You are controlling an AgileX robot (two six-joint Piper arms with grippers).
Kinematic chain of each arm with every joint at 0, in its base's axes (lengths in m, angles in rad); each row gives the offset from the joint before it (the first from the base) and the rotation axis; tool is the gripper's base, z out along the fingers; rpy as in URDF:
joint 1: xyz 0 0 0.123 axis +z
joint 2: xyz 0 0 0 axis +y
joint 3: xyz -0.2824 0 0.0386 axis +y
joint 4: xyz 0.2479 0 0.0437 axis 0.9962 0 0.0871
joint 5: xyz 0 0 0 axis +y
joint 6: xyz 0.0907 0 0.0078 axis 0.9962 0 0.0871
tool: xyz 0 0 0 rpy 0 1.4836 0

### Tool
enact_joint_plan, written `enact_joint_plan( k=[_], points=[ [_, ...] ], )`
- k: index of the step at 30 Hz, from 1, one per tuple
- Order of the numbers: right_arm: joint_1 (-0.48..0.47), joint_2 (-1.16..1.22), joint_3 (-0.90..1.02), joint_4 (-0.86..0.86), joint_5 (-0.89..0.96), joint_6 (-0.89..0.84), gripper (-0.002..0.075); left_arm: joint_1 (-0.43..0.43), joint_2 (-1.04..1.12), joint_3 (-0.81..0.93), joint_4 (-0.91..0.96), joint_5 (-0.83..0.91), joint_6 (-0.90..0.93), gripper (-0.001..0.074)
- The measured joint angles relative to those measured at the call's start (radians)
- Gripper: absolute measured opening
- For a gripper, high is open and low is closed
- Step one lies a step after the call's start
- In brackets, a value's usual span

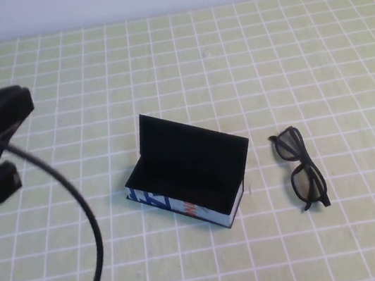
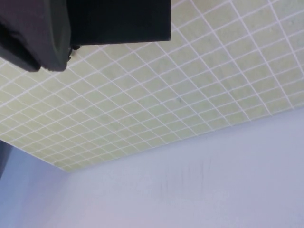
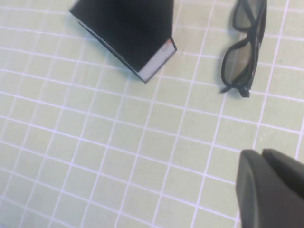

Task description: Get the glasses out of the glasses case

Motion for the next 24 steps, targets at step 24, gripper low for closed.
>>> enact_joint_plan(
  k=[24],
  points=[
    [-0.002, -0.485, 0.585, 0.177, -0.853, -0.200, -0.0016, 0.000, -0.876, 0.800, -0.126, -0.583, 0.014, -0.0004]
  ],
)
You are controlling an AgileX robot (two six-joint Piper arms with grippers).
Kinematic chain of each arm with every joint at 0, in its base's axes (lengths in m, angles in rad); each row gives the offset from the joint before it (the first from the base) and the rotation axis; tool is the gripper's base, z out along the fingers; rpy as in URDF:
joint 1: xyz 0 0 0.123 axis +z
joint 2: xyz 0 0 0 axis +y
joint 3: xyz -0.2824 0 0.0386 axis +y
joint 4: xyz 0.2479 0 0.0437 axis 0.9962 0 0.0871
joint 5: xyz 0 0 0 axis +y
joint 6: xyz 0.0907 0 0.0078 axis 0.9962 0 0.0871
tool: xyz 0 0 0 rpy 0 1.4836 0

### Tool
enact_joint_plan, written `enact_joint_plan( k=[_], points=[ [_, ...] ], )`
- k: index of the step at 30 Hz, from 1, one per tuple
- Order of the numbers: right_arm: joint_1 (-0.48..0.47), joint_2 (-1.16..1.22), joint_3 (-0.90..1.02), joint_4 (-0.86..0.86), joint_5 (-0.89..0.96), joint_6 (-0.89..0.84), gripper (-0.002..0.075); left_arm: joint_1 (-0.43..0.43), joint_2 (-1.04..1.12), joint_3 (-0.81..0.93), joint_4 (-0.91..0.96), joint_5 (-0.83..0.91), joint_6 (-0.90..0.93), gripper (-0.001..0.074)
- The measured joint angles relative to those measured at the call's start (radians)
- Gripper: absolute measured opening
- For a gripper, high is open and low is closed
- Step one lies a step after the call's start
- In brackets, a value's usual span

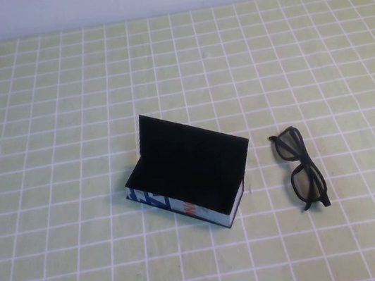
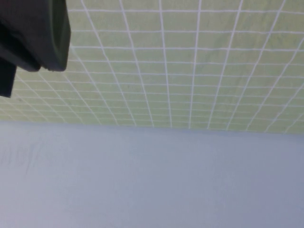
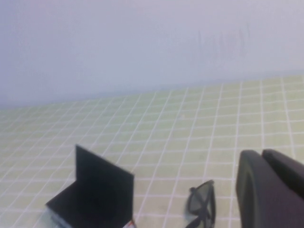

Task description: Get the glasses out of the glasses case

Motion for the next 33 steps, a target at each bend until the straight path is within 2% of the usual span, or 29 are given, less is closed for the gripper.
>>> enact_joint_plan(
  k=[7, 21, 24, 28, 33],
  points=[
    [0.000, 0.029, 0.077, 0.027, -0.153, -0.027, -0.0016, 0.000, 0.002, 0.020, -0.012, -0.061, 0.000, -0.0004],
    [-0.001, 0.029, 0.099, 0.026, -0.085, -0.031, -0.0016, 0.000, 0.002, 0.020, -0.013, -0.061, 0.000, -0.0004],
    [-0.001, 0.029, 0.099, -0.067, -0.112, -0.043, -0.0016, 0.000, 0.002, 0.020, -0.013, -0.061, 0.000, -0.0004],
    [-0.052, 0.002, 0.135, -0.179, -0.155, -0.055, -0.0016, 0.000, 0.002, 0.020, -0.013, -0.061, 0.000, -0.0004],
    [-0.145, -0.120, 0.259, -0.196, -0.204, -0.057, -0.0016, 0.000, 0.002, 0.020, -0.013, -0.061, 0.000, -0.0004]
  ],
)
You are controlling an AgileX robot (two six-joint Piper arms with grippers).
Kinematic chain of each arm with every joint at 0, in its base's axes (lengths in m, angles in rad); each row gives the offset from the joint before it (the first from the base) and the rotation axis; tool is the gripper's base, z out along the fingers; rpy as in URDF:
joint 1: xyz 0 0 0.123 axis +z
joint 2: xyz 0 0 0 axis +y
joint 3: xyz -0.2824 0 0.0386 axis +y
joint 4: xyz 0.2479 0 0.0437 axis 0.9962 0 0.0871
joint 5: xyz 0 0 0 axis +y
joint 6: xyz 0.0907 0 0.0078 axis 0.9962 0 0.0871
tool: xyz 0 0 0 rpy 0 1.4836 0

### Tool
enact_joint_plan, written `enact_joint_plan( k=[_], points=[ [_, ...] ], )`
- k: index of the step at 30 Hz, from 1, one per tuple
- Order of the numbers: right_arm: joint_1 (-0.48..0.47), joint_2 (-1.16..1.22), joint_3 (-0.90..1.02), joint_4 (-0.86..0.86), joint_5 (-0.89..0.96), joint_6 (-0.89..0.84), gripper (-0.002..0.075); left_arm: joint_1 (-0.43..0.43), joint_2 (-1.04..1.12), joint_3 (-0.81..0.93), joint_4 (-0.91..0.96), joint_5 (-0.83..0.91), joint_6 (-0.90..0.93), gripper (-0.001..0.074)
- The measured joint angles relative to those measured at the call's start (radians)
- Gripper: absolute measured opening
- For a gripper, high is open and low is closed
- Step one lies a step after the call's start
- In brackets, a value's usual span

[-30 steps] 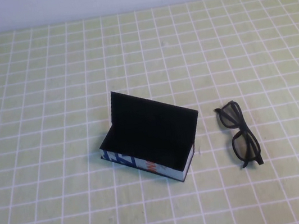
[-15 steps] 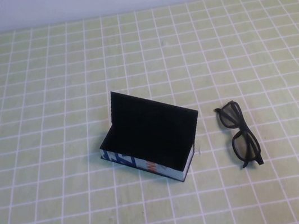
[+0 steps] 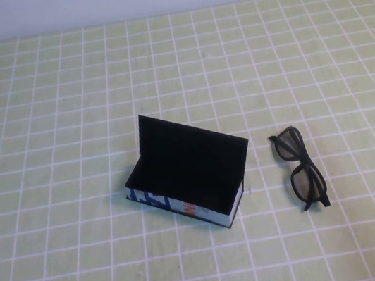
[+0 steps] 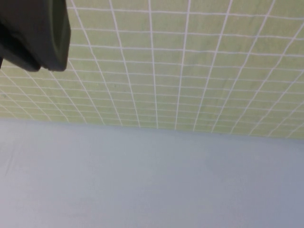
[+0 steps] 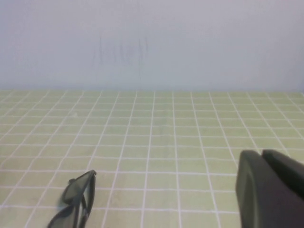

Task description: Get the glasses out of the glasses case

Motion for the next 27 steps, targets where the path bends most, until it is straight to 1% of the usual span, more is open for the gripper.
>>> enact_joint_plan(
  k=[4, 9, 14, 17, 22, 27],
  points=[
    [-0.008, -0.114, 0.061, 0.000, -0.007, -0.002, -0.0016, 0.000, 0.002, 0.000, 0.000, 0.000, 0.000, -0.0004],
    [-0.008, -0.125, 0.068, 0.017, -0.051, -0.002, -0.0016, 0.000, 0.002, 0.000, 0.000, 0.000, 0.000, -0.0004],
    [-0.008, -0.125, 0.068, 0.020, -0.047, -0.002, -0.0016, 0.000, 0.002, 0.000, 0.000, 0.000, 0.000, -0.0004],
    [-0.008, -0.125, 0.068, 0.027, 0.021, -0.002, -0.0016, 0.000, 0.002, 0.000, 0.000, 0.000, 0.000, -0.0004],
    [-0.015, -0.125, 0.068, -0.089, 0.184, 0.109, -0.0016, 0.000, 0.002, 0.000, 0.000, 0.000, 0.000, -0.0004],
    [-0.017, -0.125, 0.068, -0.125, 0.282, 0.145, -0.0016, 0.000, 0.002, 0.000, 0.000, 0.000, 0.000, -0.0004]
  ],
)
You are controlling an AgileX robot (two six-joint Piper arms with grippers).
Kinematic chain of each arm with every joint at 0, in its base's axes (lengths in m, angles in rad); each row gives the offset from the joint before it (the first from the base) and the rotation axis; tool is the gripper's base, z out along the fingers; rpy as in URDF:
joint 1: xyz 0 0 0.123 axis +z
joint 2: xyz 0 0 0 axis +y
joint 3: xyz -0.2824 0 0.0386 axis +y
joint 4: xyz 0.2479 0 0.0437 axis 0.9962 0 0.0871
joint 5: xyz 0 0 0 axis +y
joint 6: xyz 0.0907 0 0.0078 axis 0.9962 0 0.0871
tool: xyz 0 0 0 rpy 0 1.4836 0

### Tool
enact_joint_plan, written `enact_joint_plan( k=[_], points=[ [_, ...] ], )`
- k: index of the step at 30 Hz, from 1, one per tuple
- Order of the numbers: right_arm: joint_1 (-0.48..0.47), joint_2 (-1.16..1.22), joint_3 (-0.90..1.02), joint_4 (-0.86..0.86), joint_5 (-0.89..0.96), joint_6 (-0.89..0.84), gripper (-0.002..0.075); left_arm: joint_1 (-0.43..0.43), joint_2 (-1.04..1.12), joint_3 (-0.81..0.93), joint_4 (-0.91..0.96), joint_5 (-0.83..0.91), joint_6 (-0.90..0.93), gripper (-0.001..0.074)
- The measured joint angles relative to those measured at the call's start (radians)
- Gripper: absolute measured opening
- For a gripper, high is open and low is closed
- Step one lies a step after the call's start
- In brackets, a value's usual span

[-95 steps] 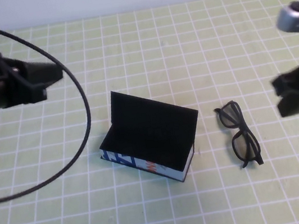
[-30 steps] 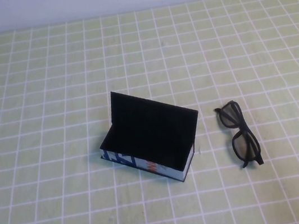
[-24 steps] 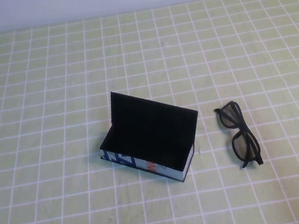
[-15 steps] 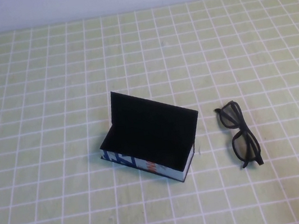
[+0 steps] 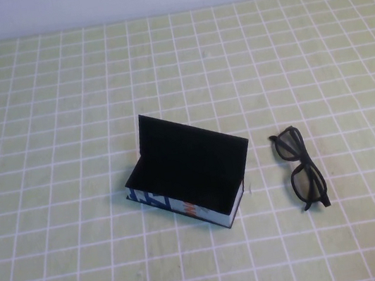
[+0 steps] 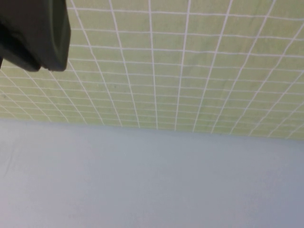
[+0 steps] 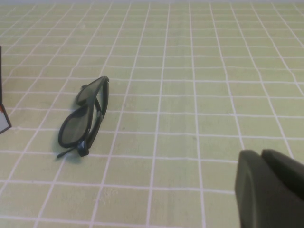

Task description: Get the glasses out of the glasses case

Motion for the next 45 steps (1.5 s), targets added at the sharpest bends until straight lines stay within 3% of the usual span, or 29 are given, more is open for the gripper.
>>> enact_joint_plan(
  k=[27, 30, 39, 41, 45],
  points=[
    [0.000, 0.000, 0.000, -0.007, 0.014, 0.004, -0.0016, 0.000, 0.000, 0.000, 0.011, 0.000, 0.000, -0.0004],
    [0.000, 0.000, 0.000, -0.007, 0.014, 0.004, -0.0016, 0.000, 0.000, -0.005, 0.243, 0.074, -0.086, -0.0004],
    [0.000, 0.000, 0.000, -0.007, 0.014, 0.004, -0.0016, 0.000, -0.021, -0.003, 1.146, 0.117, -0.964, -0.0004],
    [0.000, 0.000, 0.000, -0.007, 0.014, 0.004, -0.0016, 0.000, -0.028, -0.003, 1.280, 0.145, -1.121, -0.0004],
    [0.000, 0.000, 0.000, -0.007, 0.014, 0.004, -0.0016, 0.000, -0.028, -0.003, 1.393, 0.209, -1.257, -0.0004]
  ],
)
